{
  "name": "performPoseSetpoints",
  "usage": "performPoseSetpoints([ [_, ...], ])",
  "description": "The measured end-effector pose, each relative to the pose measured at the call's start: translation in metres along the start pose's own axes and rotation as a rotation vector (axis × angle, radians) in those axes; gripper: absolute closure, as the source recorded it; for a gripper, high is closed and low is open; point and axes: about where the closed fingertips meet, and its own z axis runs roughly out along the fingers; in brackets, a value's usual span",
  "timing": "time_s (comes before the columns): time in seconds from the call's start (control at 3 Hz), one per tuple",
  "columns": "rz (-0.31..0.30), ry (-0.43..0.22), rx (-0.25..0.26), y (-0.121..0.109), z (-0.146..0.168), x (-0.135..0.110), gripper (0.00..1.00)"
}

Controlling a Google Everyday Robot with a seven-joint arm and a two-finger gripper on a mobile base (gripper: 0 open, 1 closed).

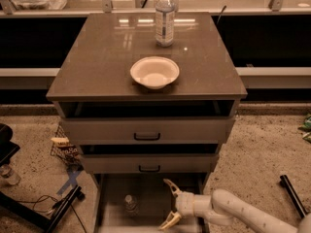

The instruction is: Pick water bottle from bottom drawer and place on counter

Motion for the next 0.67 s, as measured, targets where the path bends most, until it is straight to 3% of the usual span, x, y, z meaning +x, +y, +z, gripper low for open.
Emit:
performPoseSetpoints([
  [0.33,0.022,-0.034,-0.011,-0.028,0.025,0.026,0.0],
  [0.67,0.034,-0.064,-0.022,-0.041,0.045,0.044,0.0],
])
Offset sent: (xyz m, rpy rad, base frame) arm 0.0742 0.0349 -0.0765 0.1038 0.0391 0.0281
